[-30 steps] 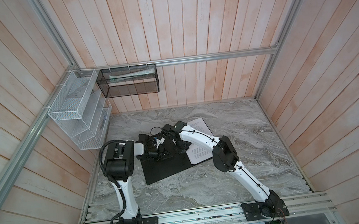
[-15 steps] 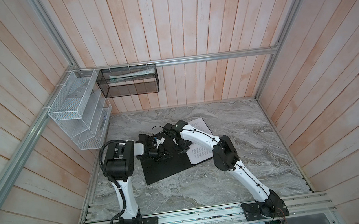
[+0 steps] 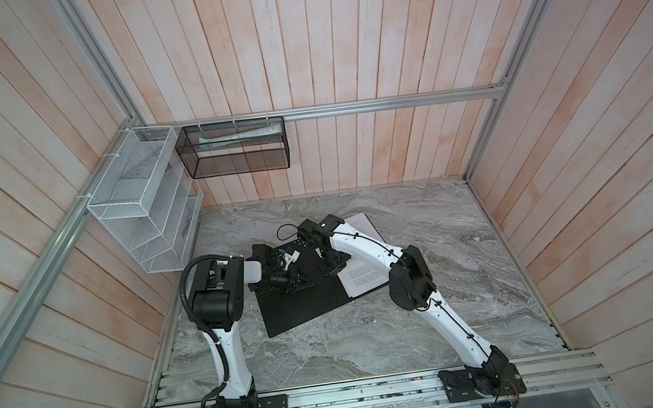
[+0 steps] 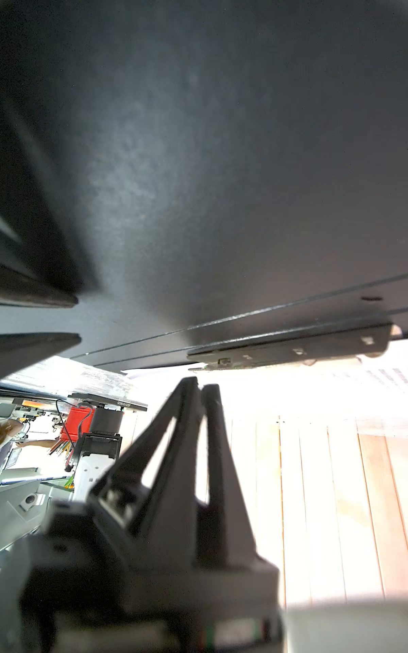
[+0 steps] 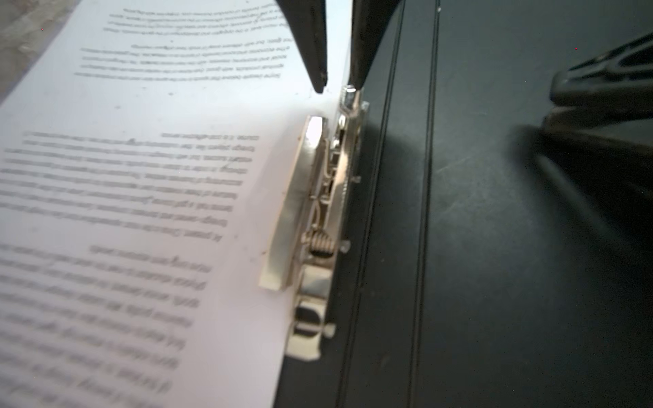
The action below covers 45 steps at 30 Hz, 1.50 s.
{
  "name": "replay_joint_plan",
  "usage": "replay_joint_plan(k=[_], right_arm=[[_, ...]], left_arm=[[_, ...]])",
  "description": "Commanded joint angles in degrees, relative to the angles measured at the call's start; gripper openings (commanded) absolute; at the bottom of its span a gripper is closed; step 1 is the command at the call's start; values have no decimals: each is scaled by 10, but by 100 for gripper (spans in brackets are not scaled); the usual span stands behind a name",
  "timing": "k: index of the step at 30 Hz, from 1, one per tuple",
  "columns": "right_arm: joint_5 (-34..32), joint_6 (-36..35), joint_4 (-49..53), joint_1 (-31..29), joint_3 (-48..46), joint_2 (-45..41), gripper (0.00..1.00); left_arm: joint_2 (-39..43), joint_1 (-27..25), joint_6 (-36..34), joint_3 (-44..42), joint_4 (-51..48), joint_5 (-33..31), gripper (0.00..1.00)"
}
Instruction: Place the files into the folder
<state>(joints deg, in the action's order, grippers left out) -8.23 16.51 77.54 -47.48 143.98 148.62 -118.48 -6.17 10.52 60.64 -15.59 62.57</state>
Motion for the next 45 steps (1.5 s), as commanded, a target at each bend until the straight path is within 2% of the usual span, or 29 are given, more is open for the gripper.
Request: replay_joint_plan(k=[1,6,10,13,15,19,23,26,30,32,35,37,45], right_arm=[[-21,13,9,16,48,-24,16],[-15,36,-25,39,59,-72,18],[-27,63,-86,80,2,-139,18],[2,81,-140,127,-43,-181,19],[27,84,-160,165,-60,-194,19],[84,81,-180,230,-90,-196,19],[129,77,-218,282,-174,-209,18],[160,81,-267,308,-268,-238,18],[214,92,-338,340,-391,-278,18],[228,96,-368,349,-442,-297,18],[249,102,-403,363,-504,-320,18],[260,104,-419,371,-533,-330,18],[319,86,-420,384,-563,-310,18]], left_arm=[[-16,0,-20,-24,3,-49,18],[2,-1,-27,-20,-6,-18,20],[59,-4,-65,13,-59,-10,22],[118,-1,-127,52,-144,-44,26],[158,5,-148,63,-197,-91,31],[209,42,-137,33,-261,-156,43],[237,90,-127,-17,-283,-201,51],[243,116,-127,-37,-280,-234,54],[243,139,-137,-32,-291,-234,65],[237,141,-127,-31,-289,-259,71],[197,158,-106,-14,-302,-251,72],[166,172,-96,-6,-308,-230,72],[154,190,-87,-11,-290,-302,73]])
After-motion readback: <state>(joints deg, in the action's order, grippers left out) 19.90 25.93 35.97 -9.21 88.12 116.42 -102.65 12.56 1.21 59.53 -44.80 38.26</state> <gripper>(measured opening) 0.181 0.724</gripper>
